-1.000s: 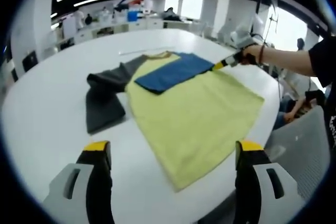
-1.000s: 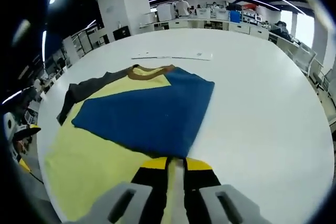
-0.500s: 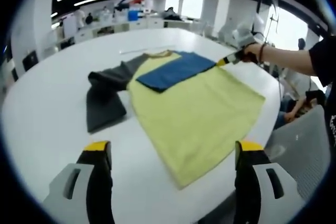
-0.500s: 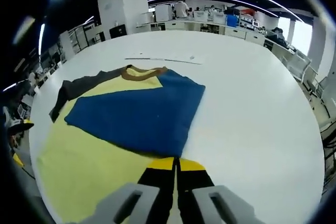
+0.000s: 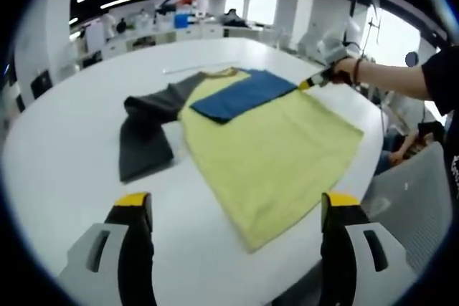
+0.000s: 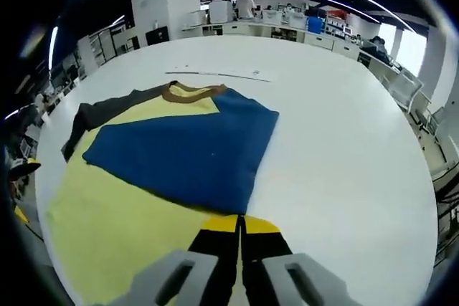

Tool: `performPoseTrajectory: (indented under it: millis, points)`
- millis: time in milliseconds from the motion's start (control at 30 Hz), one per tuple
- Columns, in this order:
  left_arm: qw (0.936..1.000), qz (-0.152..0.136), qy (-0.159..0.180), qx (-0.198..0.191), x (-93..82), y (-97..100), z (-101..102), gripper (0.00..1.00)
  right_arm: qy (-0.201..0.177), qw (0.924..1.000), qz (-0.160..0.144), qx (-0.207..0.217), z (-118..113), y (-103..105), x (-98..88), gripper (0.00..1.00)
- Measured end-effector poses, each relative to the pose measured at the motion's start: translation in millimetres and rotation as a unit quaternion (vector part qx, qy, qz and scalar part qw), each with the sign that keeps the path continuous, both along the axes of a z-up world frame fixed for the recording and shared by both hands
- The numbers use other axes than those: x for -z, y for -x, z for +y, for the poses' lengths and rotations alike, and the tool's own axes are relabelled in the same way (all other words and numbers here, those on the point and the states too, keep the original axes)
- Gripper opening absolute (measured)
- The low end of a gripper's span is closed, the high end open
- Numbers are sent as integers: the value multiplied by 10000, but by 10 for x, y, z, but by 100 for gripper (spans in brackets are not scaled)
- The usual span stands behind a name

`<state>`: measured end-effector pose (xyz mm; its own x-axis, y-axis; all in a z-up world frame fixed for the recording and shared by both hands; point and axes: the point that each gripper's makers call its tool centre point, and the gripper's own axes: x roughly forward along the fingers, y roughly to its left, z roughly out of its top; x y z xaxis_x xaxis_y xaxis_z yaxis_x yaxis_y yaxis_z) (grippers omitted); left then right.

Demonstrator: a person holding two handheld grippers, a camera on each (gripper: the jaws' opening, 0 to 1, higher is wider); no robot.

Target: Fold the garment on the visible template until the final outline fits inside the template.

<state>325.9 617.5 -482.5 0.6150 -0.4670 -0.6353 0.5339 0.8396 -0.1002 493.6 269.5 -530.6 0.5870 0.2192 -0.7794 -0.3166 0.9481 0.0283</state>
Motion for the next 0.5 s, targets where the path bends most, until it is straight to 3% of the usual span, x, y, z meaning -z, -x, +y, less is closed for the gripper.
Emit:
performPoseTrajectory:
  millis: [500]
  points:
    - [10000,-56,-35,30,-25,-81,11,94,-97,9998,145,128,-223,49,17,0]
